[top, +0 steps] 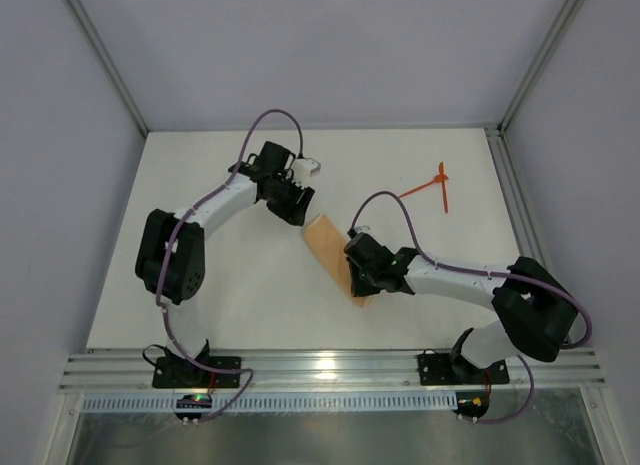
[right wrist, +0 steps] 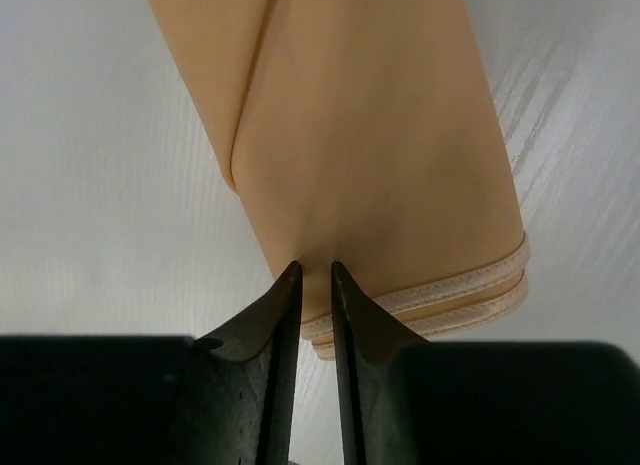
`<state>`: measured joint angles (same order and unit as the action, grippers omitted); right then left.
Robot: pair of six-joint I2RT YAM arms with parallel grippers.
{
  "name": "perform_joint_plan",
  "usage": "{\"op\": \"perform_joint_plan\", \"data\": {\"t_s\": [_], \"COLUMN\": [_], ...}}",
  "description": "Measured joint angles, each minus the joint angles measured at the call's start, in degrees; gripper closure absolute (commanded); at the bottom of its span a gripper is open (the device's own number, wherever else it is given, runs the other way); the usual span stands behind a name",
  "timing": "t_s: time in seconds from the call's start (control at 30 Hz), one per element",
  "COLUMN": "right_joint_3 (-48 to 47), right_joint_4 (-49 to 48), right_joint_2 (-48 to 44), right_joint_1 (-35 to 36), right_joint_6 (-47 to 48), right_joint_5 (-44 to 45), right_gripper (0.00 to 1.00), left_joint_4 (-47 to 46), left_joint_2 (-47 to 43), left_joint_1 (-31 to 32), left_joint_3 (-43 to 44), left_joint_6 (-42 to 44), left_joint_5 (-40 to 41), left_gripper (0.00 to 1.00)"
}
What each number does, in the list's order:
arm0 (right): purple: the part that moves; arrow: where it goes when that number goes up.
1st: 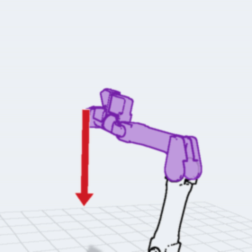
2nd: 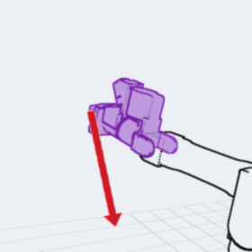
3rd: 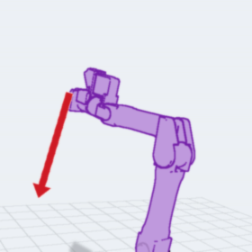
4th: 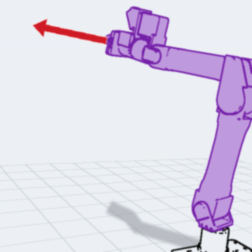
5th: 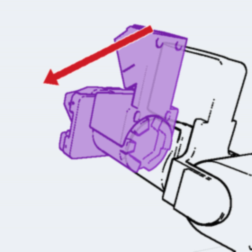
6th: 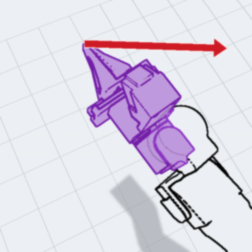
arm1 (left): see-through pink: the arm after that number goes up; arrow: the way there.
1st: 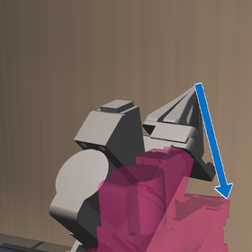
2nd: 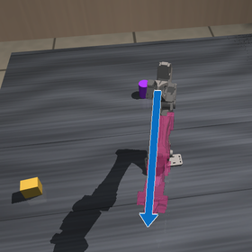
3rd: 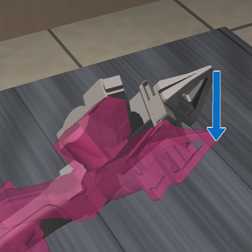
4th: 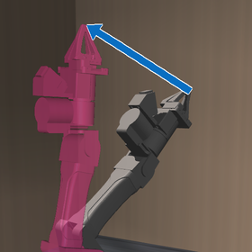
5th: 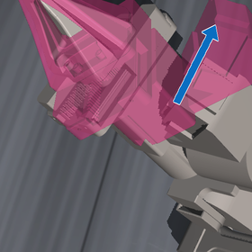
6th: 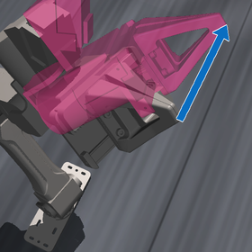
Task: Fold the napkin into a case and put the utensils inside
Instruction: Move the smaller rectangle-folded napkin to the center of the board, then pick up the fork from the corner of the board.
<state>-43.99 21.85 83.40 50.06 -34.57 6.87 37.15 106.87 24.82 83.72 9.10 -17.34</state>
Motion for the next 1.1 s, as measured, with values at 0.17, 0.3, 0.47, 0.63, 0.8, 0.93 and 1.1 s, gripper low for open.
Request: {"op": "perform_joint_plan", "data": {"t_s": [0.17,0.3,0.47,0.63,0.8,0.93,1.1], "right_joint_3": [4.09,4.11,0.9,-3.43,-9.9,-22.99,-41.05], "right_joint_4": [-6.82,-9.9,-7.06,-4.68,0.22,3.91,6.6], "right_joint_2": [-0.5,0.57,1.27,0.66,-2.8,0.61,16.87], "right_joint_1": [-0.85,-1.18,-2.82,-9.42,-18.43,-31.15,-43.32], "right_joint_6": [-3.19,-3.41,0.44,6.51,10.03,12.59,16.79], "right_joint_5": [-0.46,-0.37,1.07,1.16,0.94,2.8,5.33], "right_gripper": [0.81,0.8,0.77,0.62,0.33,0.33,0.38], "left_joint_4": [-3.19,-5.33,-7.34,-9.73,-10.43,-10.27,-10.27], "left_joint_2": [4.22,6.84,8.72,8.9,8.85,7.93,4.15], "left_joint_1": [2.71,4.11,4.31,3.96,3.93,3.91,3.93], "left_joint_3": [0.5,0.52,0.52,-0.09,-1.31,-1.49,-1.49], "left_joint_6": [-1.46,-2.19,-2.69,-3.13,-4.11,-4.63,-4.87], "left_joint_5": [-0.13,0.5,4.55,7.37,7.82,7.96,7.91], "left_gripper": [0.43,0.43,0.45,0.46,0.45,0.44,0.44]}}
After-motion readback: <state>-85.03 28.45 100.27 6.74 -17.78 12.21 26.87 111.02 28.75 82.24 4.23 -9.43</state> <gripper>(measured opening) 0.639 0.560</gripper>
